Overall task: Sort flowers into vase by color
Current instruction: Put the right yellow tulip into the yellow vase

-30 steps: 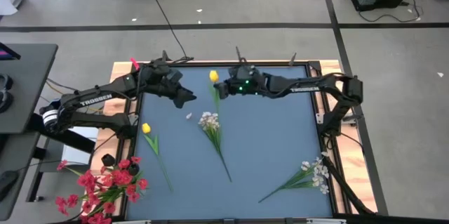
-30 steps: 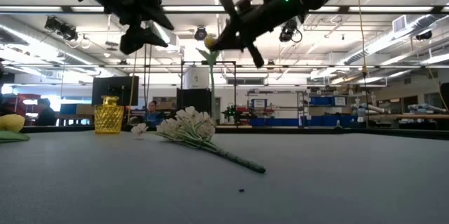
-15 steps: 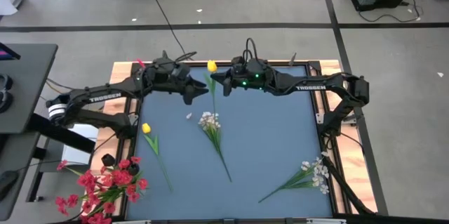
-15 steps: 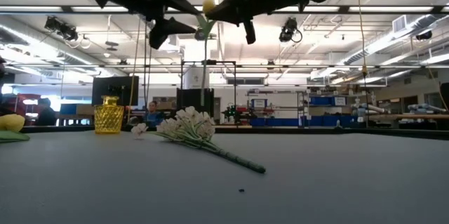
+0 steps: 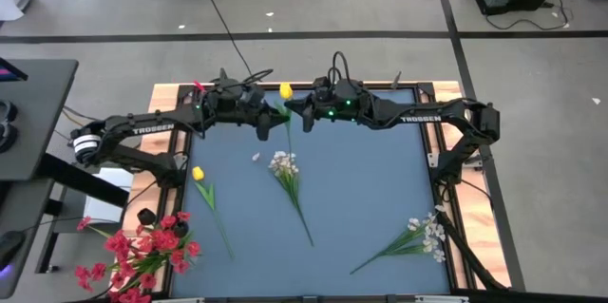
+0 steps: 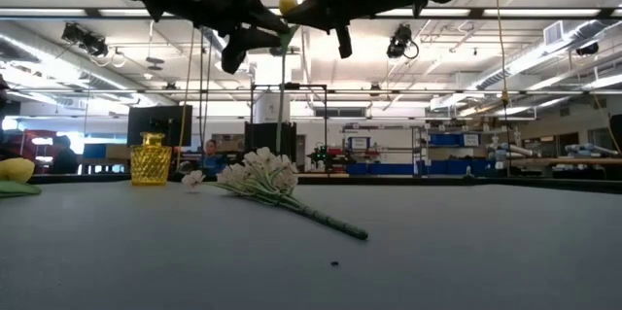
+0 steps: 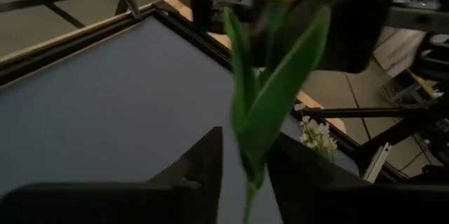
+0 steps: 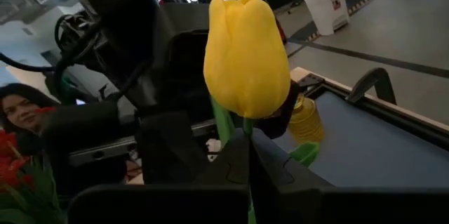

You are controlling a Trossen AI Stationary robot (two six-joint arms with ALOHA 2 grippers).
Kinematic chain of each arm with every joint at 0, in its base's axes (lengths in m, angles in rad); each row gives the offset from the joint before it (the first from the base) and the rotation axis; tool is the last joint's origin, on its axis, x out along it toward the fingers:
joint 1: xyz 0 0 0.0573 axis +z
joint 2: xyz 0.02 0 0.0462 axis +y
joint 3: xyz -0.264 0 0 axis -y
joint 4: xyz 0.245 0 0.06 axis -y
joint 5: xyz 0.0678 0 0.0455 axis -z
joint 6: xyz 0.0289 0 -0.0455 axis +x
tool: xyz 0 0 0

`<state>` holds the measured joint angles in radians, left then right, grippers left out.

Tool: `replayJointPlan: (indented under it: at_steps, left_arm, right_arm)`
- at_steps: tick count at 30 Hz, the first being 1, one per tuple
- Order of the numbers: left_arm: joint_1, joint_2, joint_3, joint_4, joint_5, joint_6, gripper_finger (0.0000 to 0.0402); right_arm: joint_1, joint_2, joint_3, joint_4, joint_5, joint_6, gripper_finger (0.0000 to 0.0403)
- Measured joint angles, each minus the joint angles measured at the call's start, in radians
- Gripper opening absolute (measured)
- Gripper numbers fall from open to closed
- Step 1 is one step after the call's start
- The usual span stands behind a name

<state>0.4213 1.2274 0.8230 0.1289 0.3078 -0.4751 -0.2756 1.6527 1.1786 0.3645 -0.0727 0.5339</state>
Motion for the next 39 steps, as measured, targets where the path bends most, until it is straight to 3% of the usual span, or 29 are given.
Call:
replayJointPlan:
  at_steps: [8, 13, 20, 24, 28, 34, 39]
  left_arm:
    - [0.002, -0.005, 0.000, 0.010, -0.002, 0.104, 0.0010]
    - [0.016, -0.062, 0.000, -0.052, -0.107, 0.164, 0.0005]
    - [0.088, -0.262, 0.000, -0.239, -0.367, 0.302, 0.0002]
    - [0.138, -0.364, 0.000, -0.275, -0.481, 0.365, 0.0002]
    - [0.196, -0.451, 0.000, -0.288, -0.512, 0.393, 0.0001]
    - [0.294, -0.530, 0.000, -0.467, -0.643, 0.339, 0.0001]
    - [0.346, -0.573, 0.000, -0.432, -0.679, 0.354, 0.0001]
  right_arm:
    - [-0.003, 0.000, 0.000, 0.005, 0.002, -0.022, 0.0034]
    - [-0.013, -0.009, -0.001, -0.009, 0.037, -0.041, 0.0090]
    - [-0.030, -0.047, -0.001, -0.077, 0.047, -0.031, 0.0147]
    - [-0.035, -0.048, 0.000, -0.107, 0.042, -0.031, 0.0152]
    - [-0.041, -0.048, -0.001, -0.139, 0.046, -0.029, 0.0151]
    - [-0.055, -0.048, 0.000, -0.168, 0.034, -0.029, 0.0151]
    - [-0.067, -0.048, 0.000, -0.186, 0.025, -0.031, 0.0151]
